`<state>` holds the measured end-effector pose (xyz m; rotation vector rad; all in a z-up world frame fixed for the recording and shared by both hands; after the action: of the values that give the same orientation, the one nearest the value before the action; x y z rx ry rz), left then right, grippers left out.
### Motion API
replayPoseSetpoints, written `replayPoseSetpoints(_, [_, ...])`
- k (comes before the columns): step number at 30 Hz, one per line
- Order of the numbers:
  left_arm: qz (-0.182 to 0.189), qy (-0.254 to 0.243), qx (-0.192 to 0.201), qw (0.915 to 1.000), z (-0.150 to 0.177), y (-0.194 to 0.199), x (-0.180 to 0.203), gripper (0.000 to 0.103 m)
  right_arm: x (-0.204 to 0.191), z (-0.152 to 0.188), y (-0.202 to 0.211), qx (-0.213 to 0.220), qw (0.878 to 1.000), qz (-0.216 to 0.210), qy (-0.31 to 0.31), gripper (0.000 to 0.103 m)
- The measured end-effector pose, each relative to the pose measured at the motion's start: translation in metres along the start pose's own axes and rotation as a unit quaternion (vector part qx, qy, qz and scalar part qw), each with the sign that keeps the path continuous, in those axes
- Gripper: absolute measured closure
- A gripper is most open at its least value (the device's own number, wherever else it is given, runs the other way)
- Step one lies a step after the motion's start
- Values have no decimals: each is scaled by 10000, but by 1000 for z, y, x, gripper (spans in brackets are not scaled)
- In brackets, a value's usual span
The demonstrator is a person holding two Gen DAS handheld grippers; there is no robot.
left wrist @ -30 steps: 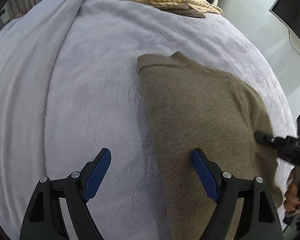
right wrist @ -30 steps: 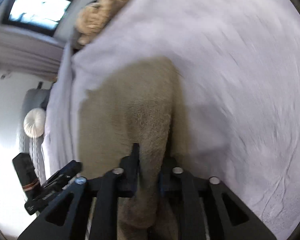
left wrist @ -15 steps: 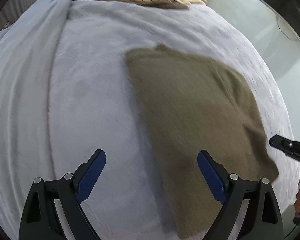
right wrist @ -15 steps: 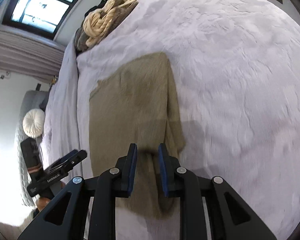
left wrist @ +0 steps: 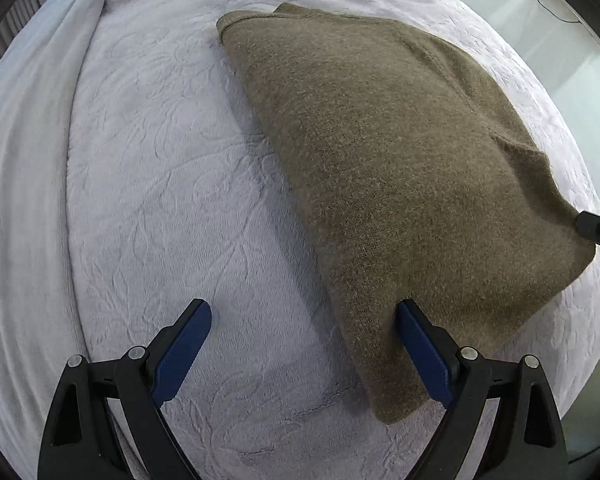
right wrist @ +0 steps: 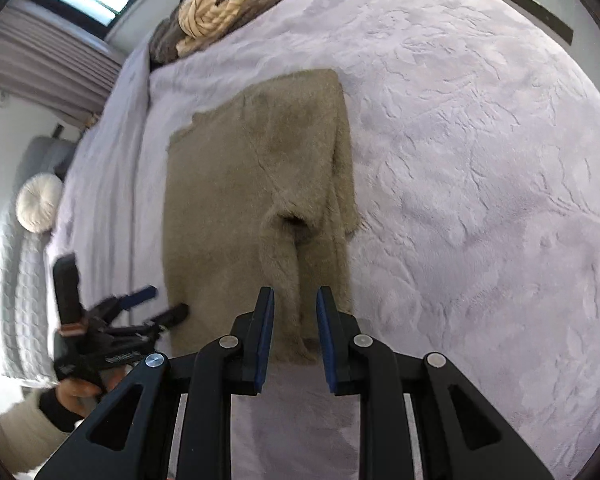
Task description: Fold small clothes
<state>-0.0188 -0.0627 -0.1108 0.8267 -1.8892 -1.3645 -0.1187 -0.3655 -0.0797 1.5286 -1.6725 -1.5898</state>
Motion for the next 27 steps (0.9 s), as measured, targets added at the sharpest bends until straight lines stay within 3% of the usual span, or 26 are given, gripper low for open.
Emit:
replayPoseSetpoints(5, [33, 82, -2, 10000, -2, -1, -2, 9, 25, 7, -20, -230, 9987, 241, -394, 87])
replayPoseSetpoints(10, [55, 107, -36, 9999, -1, -2, -2, 9, 53, 18, -37, -322, 9939, -75, -1052, 87])
replayPoseSetpoints(17, [26, 245, -116, 9996, -3, -3, -2, 9, 29, 19, -22, -254, 9980, 441, -385, 85])
replayPoseSetpoints(22, [-121, 212, -142, 9996, -1, 2, 2, 9, 1, 18, 4, 192, 9997, 127, -29, 85])
replayPoseSetpoints(25, [-201, 190, -172, 9995, 0, 6, 4, 9, -16, 21, -6, 32, 9996, 56, 281, 85])
replayPoseSetpoints(27, [-248, 182, -219, 9993, 3, 9, 8, 9, -16, 24, -20, -161, 9989, 288, 343, 85])
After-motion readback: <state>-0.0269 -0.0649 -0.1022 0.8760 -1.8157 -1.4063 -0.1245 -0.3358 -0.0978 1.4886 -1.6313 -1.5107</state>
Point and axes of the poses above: each gripper's, at about its wrist camera, not at the fingertips, and y roughly against the way its jaws point, x to its right, z to its underside, the point moved 1 cm from there along -y, roughly the way its jaws point, and after that the axes turned 2 degrees about -y, right-handed, at the moved point
